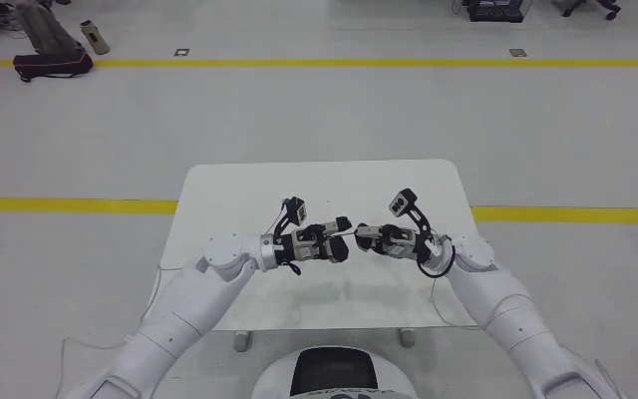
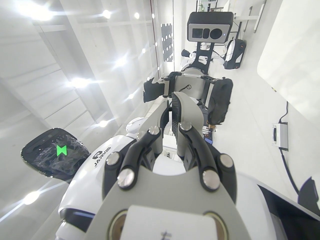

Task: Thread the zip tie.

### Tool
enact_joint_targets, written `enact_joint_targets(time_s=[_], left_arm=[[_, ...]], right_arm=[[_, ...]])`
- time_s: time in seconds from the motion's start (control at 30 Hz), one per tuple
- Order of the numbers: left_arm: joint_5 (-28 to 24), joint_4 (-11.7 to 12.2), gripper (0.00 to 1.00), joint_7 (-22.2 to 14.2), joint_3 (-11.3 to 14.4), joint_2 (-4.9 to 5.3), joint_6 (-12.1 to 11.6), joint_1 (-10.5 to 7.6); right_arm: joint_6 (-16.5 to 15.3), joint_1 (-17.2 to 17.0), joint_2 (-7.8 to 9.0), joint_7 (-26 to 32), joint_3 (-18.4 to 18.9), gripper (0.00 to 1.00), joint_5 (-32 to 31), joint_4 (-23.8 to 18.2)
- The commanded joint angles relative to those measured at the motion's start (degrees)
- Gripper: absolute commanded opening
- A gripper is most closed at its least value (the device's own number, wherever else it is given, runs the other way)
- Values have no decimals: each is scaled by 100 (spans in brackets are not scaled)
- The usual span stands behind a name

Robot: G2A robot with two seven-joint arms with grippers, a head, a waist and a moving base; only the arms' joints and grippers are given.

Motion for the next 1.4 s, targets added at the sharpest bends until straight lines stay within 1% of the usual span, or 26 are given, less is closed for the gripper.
enact_joint_targets(time_s=[0.0,0.23,0.37,0.6,0.73,0.8,0.97,1.2,1.37], left_arm=[[-4,7,68,-6,9,0,4,-9],[-14,33,60,-21,38,1,13,-32],[-14,50,49,-32,56,4,21,-33],[-10,77,43,-49,52,17,37,-40],[-4,90,36,-61,38,28,38,-41],[-1,106,35,-67,30,34,38,-38],[11,102,29,-73,31,45,51,-30],[31,103,28,-72,59,52,57,-24],[37,109,24,-70,72,57,70,-33]], right_arm=[[9,-4,-1,0,10,0,-23,-1],[55,-20,-7,-7,36,0,-130,-16],[83,-24,-9,-21,44,0,-222,-28],[124,-31,-7,-47,89,0,-326,-26],[146,-31,-2,-68,116,0,-407,-13],[160,-37,-2,-76,122,0,-447,1],[195,-46,1,-119,117,0,-606,22],[203,-69,4,-206,131,0,-748,-7],[225,-81,-1,-214,121,0,-802,-23]])
